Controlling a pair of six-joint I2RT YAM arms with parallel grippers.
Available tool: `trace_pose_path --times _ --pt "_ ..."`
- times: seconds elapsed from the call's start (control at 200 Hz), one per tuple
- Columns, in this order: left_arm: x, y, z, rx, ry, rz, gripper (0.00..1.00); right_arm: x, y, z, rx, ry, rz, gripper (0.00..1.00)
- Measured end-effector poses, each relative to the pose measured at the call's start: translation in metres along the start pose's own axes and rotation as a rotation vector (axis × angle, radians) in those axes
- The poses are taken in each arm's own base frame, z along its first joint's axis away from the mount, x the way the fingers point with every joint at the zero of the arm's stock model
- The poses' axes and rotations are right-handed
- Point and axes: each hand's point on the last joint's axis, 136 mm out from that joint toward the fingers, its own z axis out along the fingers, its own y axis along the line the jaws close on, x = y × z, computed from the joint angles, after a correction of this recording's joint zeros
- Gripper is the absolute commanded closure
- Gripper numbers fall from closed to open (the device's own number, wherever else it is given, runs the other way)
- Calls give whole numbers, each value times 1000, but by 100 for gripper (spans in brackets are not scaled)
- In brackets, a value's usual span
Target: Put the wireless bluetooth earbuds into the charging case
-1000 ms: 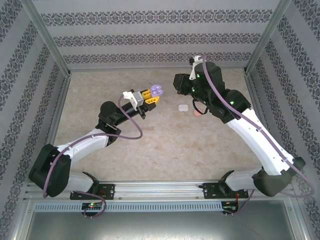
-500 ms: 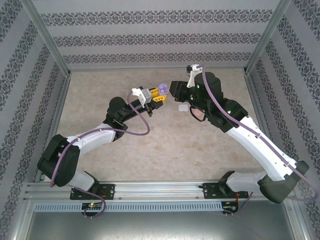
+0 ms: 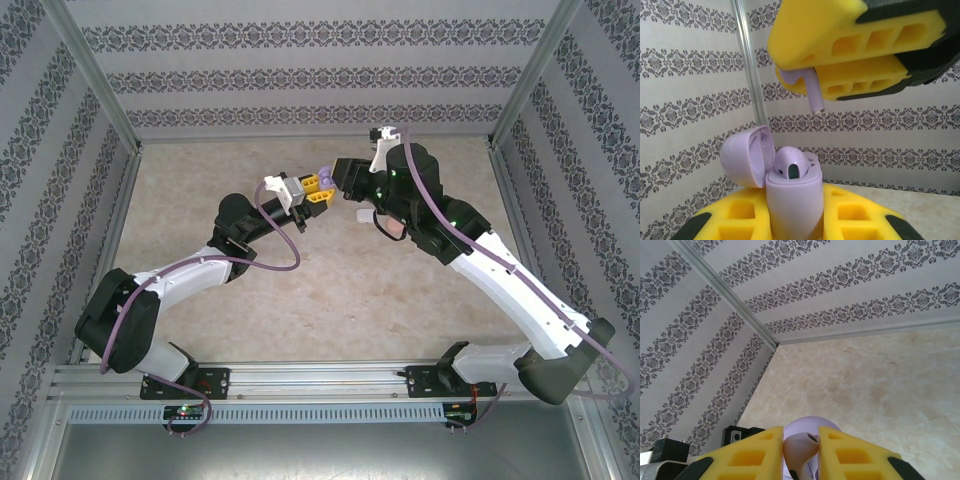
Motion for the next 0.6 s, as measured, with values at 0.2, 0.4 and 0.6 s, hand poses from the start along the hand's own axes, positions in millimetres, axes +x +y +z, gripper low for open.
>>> trace_pose_path --times 0.2,0.4,0.6 --pt "0 0 0 0 0 0 100 8 -5 7 11 15 10 77" --pt "0 0 0 0 0 0 100 14 -9 12 22 30 12 77" --pt "0 0 0 0 0 -1 100 14 -9 14 19 27 12 77"
